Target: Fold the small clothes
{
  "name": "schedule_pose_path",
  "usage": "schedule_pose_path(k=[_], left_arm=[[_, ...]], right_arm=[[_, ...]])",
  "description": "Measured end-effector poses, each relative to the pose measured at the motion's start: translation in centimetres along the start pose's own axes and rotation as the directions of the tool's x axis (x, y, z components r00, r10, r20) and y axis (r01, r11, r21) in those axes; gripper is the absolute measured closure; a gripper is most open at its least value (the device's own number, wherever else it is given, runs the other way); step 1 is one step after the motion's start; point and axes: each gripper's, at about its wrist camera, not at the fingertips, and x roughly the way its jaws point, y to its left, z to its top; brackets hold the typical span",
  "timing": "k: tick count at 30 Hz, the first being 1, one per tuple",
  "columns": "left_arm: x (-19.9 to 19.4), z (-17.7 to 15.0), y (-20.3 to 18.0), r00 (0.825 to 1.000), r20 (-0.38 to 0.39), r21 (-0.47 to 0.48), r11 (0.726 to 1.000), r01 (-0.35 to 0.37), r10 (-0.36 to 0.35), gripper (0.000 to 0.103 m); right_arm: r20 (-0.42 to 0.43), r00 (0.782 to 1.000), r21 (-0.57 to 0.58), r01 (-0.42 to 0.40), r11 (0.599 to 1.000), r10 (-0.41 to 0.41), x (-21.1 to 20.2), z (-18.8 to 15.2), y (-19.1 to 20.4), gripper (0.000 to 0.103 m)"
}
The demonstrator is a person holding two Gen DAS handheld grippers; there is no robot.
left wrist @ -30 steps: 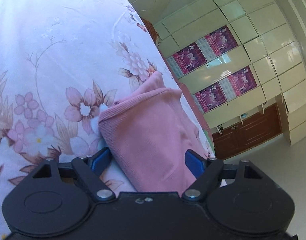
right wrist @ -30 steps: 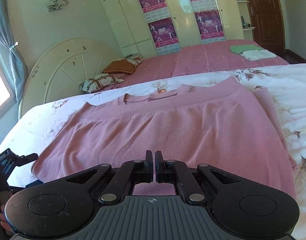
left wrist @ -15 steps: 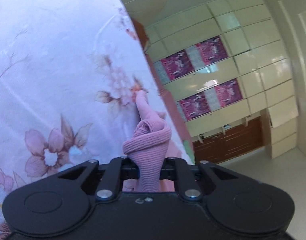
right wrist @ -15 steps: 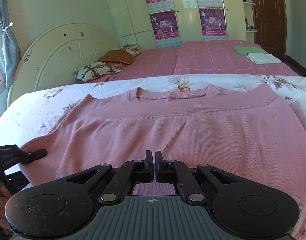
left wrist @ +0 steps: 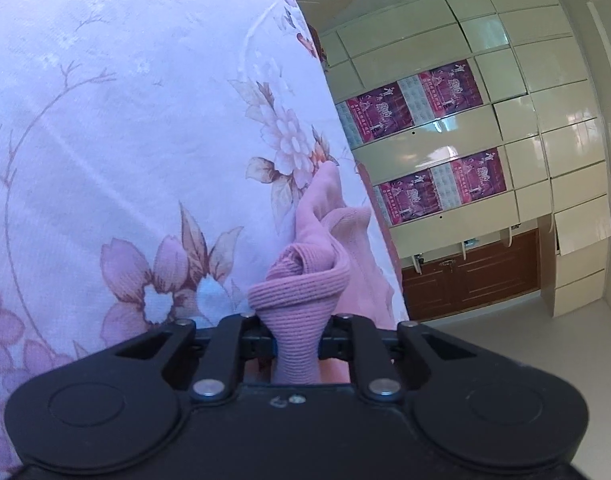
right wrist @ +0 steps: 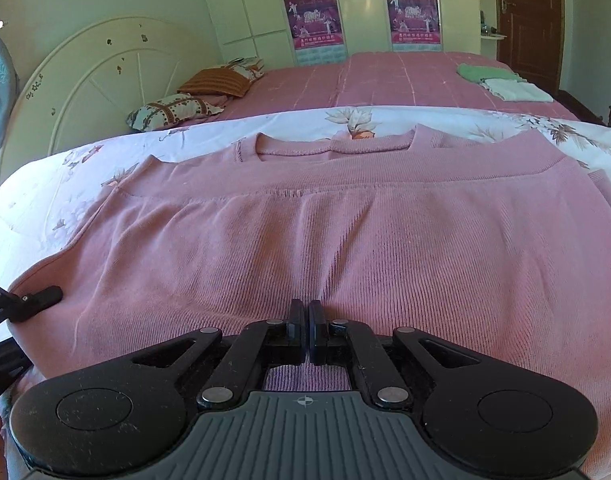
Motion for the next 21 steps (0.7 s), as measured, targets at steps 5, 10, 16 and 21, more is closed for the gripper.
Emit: schedule_pose_path(k=[5, 10, 16, 21], left_arm=[[0.1, -0.4, -0.2, 0.998, -0.009, 0.013, 0.998, -0.069, 0.069, 0.090], [-0.2, -0.7, -0.6, 0.996, 0.018, 0.034, 0.996, -0.083, 0.082, 0.090], [-1.3, -1.2, -3.9, 0.993, 0.061, 0.147, 0.984, -0.104, 0.096, 0.090], [-1.0, -2.4, -9.6, 0.987, 0.059, 0.329, 0.930, -0.162, 0.151, 0.090]], right_arm=[[0.002, 1.000, 0.014, -0.029, 0.999, 0.028, -0.3, 0.0, -0.4, 0.102], [0.018, 0.997, 0.027, -0.072, 0.997, 0.072, -0.4, -0.2, -1.1, 0.102], [0.021, 0.990, 0.046, -0.141, 0.989, 0.140, -0.3, -0.2, -2.5, 0.103], [-0.007, 0.974, 0.137, -0.222, 0.965, 0.225, -0.1, 0.6, -4.3, 0.103]])
